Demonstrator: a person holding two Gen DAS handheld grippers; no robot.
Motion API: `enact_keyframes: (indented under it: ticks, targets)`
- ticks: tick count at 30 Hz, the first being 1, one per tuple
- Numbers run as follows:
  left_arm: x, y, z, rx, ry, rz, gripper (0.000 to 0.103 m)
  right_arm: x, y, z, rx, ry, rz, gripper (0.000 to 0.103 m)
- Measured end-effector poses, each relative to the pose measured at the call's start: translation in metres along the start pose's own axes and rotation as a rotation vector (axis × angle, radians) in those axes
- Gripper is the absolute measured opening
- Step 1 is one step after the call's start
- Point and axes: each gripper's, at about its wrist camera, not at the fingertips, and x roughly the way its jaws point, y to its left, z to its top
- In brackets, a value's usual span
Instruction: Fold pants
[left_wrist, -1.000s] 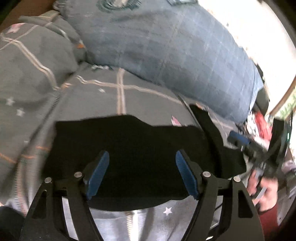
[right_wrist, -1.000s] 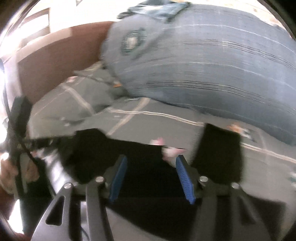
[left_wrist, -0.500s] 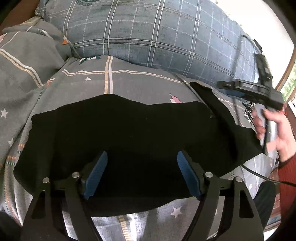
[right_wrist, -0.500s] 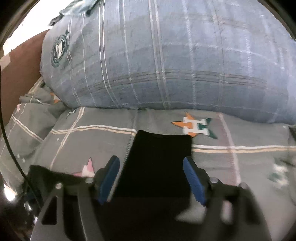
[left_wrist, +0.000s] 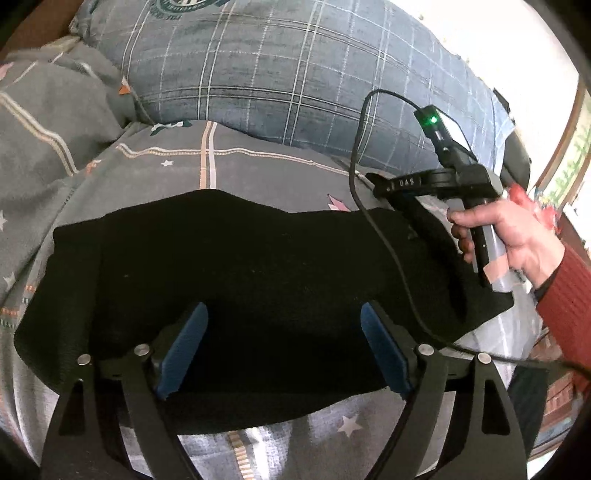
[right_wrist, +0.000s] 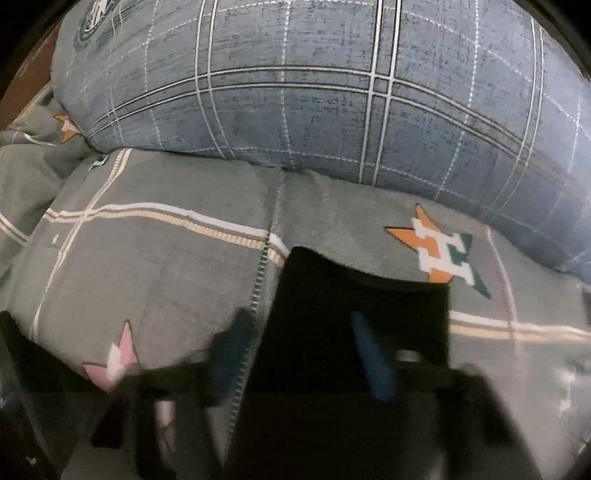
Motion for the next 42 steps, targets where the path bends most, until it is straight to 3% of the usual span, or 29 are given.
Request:
enact_keyframes:
  ticks: [4, 9, 13, 17, 21, 24, 29, 34, 39, 40, 41, 42]
  targets:
    - [-0.001, 0.004, 0.001, -0.028, -0.002, -0.030, 0.085, -0.004, 0.004, 0.003, 0.002, 0.013, -0.001, 0.004]
    - [0.001, 0.000, -0.001, 0.002, -0.005, -0.003, 0.085, -0.022, -0.004, 0.011, 0.045, -0.040, 0.009, 0.004]
    - [0.001, -0.002, -0.002, 0.012, -0.010, 0.004, 0.085, -0.068, -0.032, 0.004, 0.129, -0.147, 0.050, 0.004]
    - [0.000, -0.002, -0.002, 0.014, -0.014, 0.004, 0.085, -0.148, -0.082, -0.039, 0.258, -0.329, 0.086, 0.004]
    - [0.000, -0.002, -0.003, 0.017, -0.017, 0.007, 0.085, -0.210, -0.143, -0.122, 0.428, -0.427, 0.086, 0.004]
    - [0.002, -0.003, -0.004, 0.022, -0.023, 0.011, 0.085, -0.205, -0.178, -0.182, 0.520, -0.367, 0.092, 0.004]
    - [0.006, -0.014, -0.006, 0.052, -0.023, 0.050, 0.086, -0.153, -0.187, -0.230, 0.555, -0.206, 0.090, 0.004]
    - [0.000, -0.022, -0.001, 0.072, -0.005, -0.001, 0.085, -0.146, -0.198, -0.233, 0.571, -0.261, 0.152, 0.004]
    - [-0.002, -0.023, 0.000, 0.096, 0.010, 0.032, 0.085, -0.165, -0.202, -0.228, 0.547, -0.321, 0.185, 0.004]
    - [-0.002, -0.022, 0.000, 0.090, 0.015, 0.032, 0.085, -0.159, -0.207, -0.229, 0.556, -0.295, 0.150, 0.008]
    - [-0.002, -0.021, -0.001, 0.088, 0.020, 0.031, 0.085, -0.150, -0.211, -0.231, 0.565, -0.247, 0.107, 0.024]
    - [-0.001, -0.021, 0.000, 0.088, 0.026, 0.036, 0.085, -0.137, -0.218, -0.234, 0.587, -0.166, 0.057, 0.032]
